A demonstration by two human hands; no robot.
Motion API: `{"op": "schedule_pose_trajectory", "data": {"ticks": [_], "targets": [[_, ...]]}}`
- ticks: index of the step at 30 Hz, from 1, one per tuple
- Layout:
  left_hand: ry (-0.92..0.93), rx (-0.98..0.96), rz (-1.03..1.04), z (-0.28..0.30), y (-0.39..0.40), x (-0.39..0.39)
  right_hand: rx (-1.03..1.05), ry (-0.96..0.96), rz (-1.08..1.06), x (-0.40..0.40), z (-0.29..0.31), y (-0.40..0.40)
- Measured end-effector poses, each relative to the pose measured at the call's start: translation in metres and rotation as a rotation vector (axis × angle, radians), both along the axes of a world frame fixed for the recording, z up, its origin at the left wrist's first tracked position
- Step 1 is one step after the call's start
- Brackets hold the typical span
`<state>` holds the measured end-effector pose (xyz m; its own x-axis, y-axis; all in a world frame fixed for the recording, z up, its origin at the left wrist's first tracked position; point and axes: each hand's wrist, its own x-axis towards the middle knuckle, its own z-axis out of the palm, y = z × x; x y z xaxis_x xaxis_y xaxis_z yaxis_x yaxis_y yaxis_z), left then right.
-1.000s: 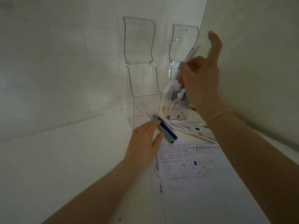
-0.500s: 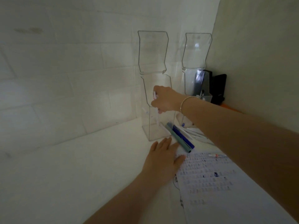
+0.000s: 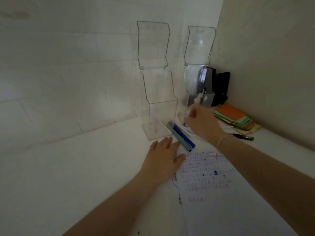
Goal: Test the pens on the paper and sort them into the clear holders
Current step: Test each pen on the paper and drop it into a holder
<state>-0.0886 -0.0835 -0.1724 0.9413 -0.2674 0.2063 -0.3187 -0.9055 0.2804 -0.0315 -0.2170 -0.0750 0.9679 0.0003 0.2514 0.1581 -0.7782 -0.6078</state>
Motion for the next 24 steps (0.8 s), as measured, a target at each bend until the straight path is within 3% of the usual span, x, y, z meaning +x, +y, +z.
{"op": "schedule_pose_trajectory", "data": {"ticks": [3,9,11,14,17,20,24], "targets": [[-0.017,-0.003,0.000,-0.002,0.000,0.001,-0.130,0.227,0.116,-0.008,-0.033,-0.007],[-0.064,-0.005,0.000,-0.006,0.000,0.002,-0.195,0.238,0.163,-0.007,-0.039,-0.003],[-0.059,-0.008,0.004,-0.005,0.000,0.002,-0.371,0.260,0.185,-0.006,-0.037,-0.002],[-0.047,-0.015,0.003,-0.004,-0.001,0.001,-0.694,0.167,0.136,-0.009,-0.034,0.002],[-0.046,0.008,0.006,-0.003,-0.001,0.000,-0.808,0.067,0.073,-0.011,-0.029,0.003],[-0.024,-0.035,0.009,-0.001,0.000,0.000,-0.634,0.055,0.050,-0.011,-0.009,-0.005],[-0.082,-0.163,0.018,0.000,-0.001,-0.002,-0.028,0.048,0.060,-0.011,0.030,-0.020]]}}
